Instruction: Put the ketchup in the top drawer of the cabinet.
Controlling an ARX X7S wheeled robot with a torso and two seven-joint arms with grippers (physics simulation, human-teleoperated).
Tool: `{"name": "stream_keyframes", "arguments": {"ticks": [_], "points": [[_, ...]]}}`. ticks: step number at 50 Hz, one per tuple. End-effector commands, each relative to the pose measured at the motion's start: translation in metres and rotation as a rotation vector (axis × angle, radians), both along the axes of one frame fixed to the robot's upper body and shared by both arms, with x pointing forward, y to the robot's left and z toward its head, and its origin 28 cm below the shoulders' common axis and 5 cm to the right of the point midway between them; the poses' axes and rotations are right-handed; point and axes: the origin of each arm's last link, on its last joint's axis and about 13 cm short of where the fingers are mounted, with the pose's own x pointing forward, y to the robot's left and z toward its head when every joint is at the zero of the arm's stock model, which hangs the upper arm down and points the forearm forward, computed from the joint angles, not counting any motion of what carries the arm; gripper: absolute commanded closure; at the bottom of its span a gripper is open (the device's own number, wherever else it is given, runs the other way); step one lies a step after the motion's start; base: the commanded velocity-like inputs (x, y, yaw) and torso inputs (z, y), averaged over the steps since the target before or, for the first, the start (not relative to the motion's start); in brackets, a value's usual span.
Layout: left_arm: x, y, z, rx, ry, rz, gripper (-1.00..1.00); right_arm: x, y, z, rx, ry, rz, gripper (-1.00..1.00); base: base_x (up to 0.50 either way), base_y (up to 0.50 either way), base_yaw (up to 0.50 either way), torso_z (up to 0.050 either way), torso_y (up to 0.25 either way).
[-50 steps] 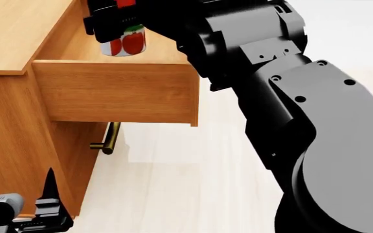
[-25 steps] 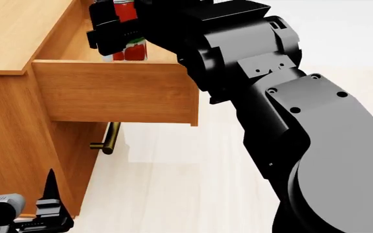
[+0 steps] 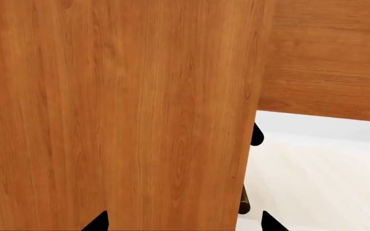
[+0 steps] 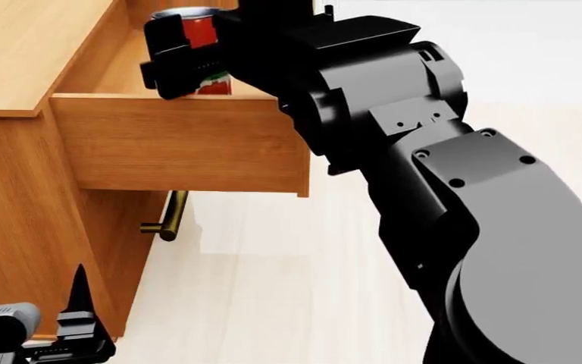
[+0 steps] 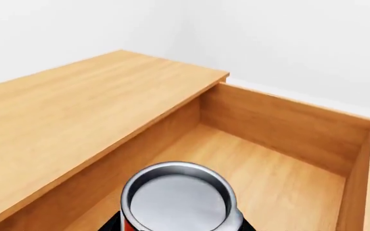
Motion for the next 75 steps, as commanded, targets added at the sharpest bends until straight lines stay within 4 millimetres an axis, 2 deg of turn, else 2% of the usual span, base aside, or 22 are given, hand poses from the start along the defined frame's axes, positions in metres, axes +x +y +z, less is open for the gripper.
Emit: {"name": "stream_keyframes", "arguments": {"ticks": [1,6,7,26,37,44,45,47,58,61,70,72,73,75], "points": [[0.000,0.000,-0.001,-0.001,0.002,0.002,-1.00,0.001,-0.001,-0.002,-0.017,-0.015,0.009,1.00,0.00,0.00,0.00,0.000,0.000],[0.001,0.000,0.000,0.000,0.001,0.002,-1.00,0.001,-0.001,-0.002,-0.019,-0.015,0.008,1.00,0.00,0.00,0.00,0.000,0.000],[0.001,0.000,0.000,0.000,0.001,0.003,-1.00,0.001,-0.001,-0.002,-0.025,-0.019,0.005,-1.00,0.00,0.00,0.00,0.000,0.000],[0.001,0.001,0.000,0.001,0.002,0.009,-1.00,0.001,-0.001,-0.002,-0.025,-0.027,0.000,-1.00,0.00,0.00,0.00,0.000,0.000],[0.001,0.000,0.000,0.001,0.003,0.007,-1.00,0.007,-0.002,0.018,0.140,-0.209,-0.089,-1.00,0.00,0.00,0.00,0.000,0.000],[0.001,0.000,0.000,0.001,0.003,0.006,-1.00,0.008,-0.003,0.022,0.173,-0.257,-0.115,-1.00,0.00,0.00,0.00,0.000,0.000],[0.001,0.000,0.000,0.001,0.003,0.005,-1.00,0.009,-0.003,0.015,0.174,-0.256,-0.115,-1.00,0.00,0.00,0.00,0.000,0.000],[0.001,0.000,0.000,0.000,0.004,0.007,-1.00,0.009,-0.003,0.023,0.186,-0.275,-0.122,-1.00,0.00,0.00,0.00,0.000,0.000],[0.000,0.000,0.002,-0.001,0.000,0.003,-1.00,0.009,-0.004,0.033,0.238,-0.350,-0.147,-1.00,0.00,0.00,0.00,0.000,0.000],[0.001,0.000,0.000,0.000,0.001,0.002,-1.00,0.009,-0.004,0.036,0.201,-0.371,-0.163,-1.00,0.00,0.00,0.00,0.000,0.000],[0.001,-0.001,0.001,-0.003,-0.003,-0.003,-1.00,0.005,-0.010,0.066,0.165,-0.450,-0.157,-1.00,0.00,0.00,0.00,0.000,0.000],[0.001,-0.002,0.001,-0.001,-0.003,-0.004,-1.00,0.001,-0.016,0.076,0.152,-0.484,-0.161,-1.00,0.00,0.00,0.00,0.000,0.000],[0.001,-0.002,0.000,-0.001,-0.002,-0.005,-1.00,-0.007,-0.024,0.080,0.184,-0.478,-0.153,-1.00,0.00,0.00,0.00,0.000,0.000],[0.001,-0.002,0.000,-0.001,-0.002,-0.005,-1.00,-0.023,-0.026,0.082,0.168,-0.488,-0.134,-1.00,0.00,0.00,0.00,0.000,0.005]]}}
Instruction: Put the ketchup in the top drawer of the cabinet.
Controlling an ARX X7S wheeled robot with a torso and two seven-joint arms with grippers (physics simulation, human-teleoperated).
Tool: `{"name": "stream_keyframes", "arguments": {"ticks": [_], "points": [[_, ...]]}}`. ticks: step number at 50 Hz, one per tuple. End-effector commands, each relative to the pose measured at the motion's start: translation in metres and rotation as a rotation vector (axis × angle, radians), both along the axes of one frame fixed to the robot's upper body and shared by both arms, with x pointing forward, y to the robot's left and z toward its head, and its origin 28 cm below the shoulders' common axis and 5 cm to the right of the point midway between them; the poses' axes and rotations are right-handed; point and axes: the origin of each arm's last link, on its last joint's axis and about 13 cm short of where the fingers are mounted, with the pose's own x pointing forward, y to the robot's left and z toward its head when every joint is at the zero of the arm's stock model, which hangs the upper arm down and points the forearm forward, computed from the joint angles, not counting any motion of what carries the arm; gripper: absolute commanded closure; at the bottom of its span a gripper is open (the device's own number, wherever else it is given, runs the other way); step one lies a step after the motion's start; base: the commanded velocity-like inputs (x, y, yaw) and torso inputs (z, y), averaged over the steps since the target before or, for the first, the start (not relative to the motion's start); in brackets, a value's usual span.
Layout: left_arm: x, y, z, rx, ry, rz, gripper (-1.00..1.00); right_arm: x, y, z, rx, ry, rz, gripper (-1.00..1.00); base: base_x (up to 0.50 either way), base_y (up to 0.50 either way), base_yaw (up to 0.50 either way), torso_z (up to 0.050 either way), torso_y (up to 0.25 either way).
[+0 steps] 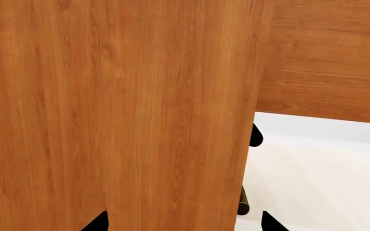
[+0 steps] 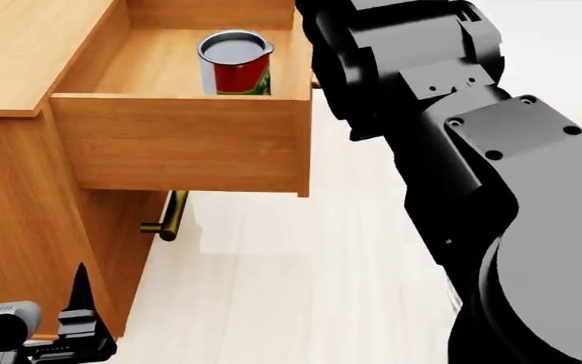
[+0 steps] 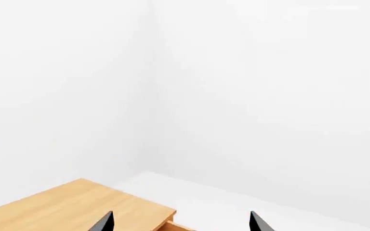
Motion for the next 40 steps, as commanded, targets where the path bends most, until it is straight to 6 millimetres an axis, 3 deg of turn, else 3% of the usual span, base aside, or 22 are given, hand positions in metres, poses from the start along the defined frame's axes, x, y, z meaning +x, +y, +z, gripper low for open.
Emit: {"name": "stream_keyframes", "arguments": {"ticks": [1,17,26,28,32,40], "points": [[0.000,-0.001,-0.001,0.000,-0.001,-0.005,-1.00,-0.034,-0.019,0.027,-0.029,-0.081,-0.002,-1.00,0.00,0.00,0.00,0.000,0.000],[-0.002,-0.002,0.001,0.006,-0.003,-0.017,-1.00,-0.112,-0.062,-0.006,-0.028,-0.073,-0.035,-1.00,0.00,0.00,0.00,0.000,0.000],[-0.003,-0.002,0.002,0.007,-0.004,-0.019,-1.00,-0.157,-0.088,-0.050,0.015,-0.049,-0.129,-1.00,0.00,0.00,0.00,0.000,0.000],[-0.003,-0.002,0.001,0.008,-0.005,-0.020,-1.00,-0.165,-0.094,-0.069,0.022,-0.037,-0.150,-1.00,0.00,0.00,0.00,0.000,0.000],[-0.003,-0.002,0.001,0.010,-0.004,-0.019,-1.00,-0.174,-0.100,-0.085,0.033,-0.028,-0.180,-1.00,0.00,0.00,0.00,0.000,0.000],[-0.003,-0.001,0.000,0.010,-0.001,-0.017,-1.00,-0.189,-0.105,-0.102,0.041,-0.036,-0.220,-1.00,0.00,0.00,0.00,0.000,0.000]]}}
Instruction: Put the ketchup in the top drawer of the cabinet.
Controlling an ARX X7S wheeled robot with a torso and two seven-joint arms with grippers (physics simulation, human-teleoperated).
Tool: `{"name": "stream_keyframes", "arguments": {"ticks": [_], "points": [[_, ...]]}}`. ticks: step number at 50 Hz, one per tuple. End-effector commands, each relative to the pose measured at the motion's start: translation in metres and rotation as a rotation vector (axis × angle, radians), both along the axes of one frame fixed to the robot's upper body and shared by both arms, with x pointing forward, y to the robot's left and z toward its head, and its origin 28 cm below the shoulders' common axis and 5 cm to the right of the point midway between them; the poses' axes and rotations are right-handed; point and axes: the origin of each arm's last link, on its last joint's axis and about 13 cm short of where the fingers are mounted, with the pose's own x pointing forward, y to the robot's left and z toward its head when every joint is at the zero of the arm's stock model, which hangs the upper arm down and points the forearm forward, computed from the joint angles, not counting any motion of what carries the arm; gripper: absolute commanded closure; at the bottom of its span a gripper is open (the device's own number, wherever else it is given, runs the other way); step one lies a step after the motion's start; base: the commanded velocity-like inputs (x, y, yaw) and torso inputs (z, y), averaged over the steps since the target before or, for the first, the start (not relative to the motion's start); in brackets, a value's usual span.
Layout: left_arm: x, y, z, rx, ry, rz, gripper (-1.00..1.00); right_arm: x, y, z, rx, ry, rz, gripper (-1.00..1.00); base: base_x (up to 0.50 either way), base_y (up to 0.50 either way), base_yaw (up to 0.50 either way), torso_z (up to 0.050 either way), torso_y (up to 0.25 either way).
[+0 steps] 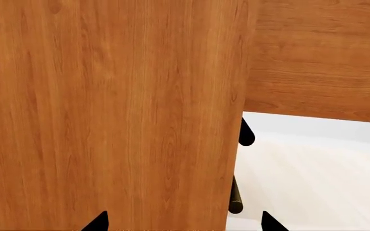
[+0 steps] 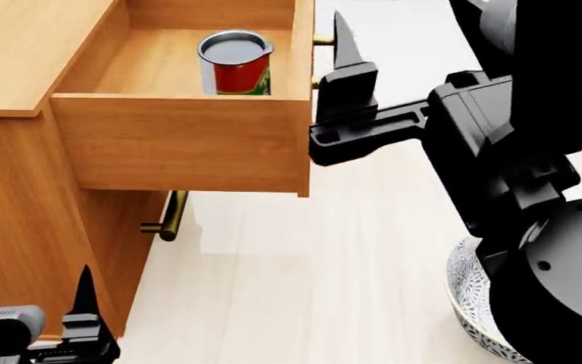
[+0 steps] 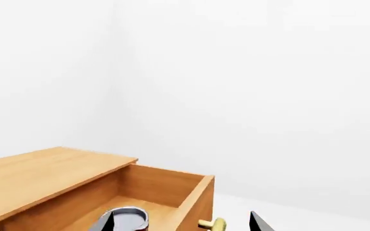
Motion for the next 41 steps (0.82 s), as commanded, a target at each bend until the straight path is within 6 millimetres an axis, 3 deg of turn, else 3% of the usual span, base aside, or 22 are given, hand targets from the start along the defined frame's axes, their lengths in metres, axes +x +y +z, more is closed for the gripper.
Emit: {"name": "stream_keyframes", "arguments": {"ticks": [1,10,19,41], "points": [[0.000,0.001,-0.001,0.001,0.003,0.001,-1.00,-0.038,-0.011,-0.032,0.024,-0.001,-0.071,-1.00,0.00,0.00,0.00,0.000,0.000],[0.000,0.001,-0.001,0.003,0.004,0.001,-1.00,-0.046,-0.014,-0.060,0.031,0.010,-0.145,-1.00,0.00,0.00,0.00,0.000,0.000],[-0.007,-0.002,0.006,0.054,-0.100,-0.041,-1.00,-0.057,-0.013,-0.081,0.012,-0.055,-0.234,-1.00,0.00,0.00,0.00,0.000,0.000],[-0.037,-0.005,0.029,0.067,-0.171,-0.062,-1.00,-0.093,0.002,-0.116,0.008,-0.097,-0.269,-1.00,0.00,0.00,0.00,0.000,0.000]]}}
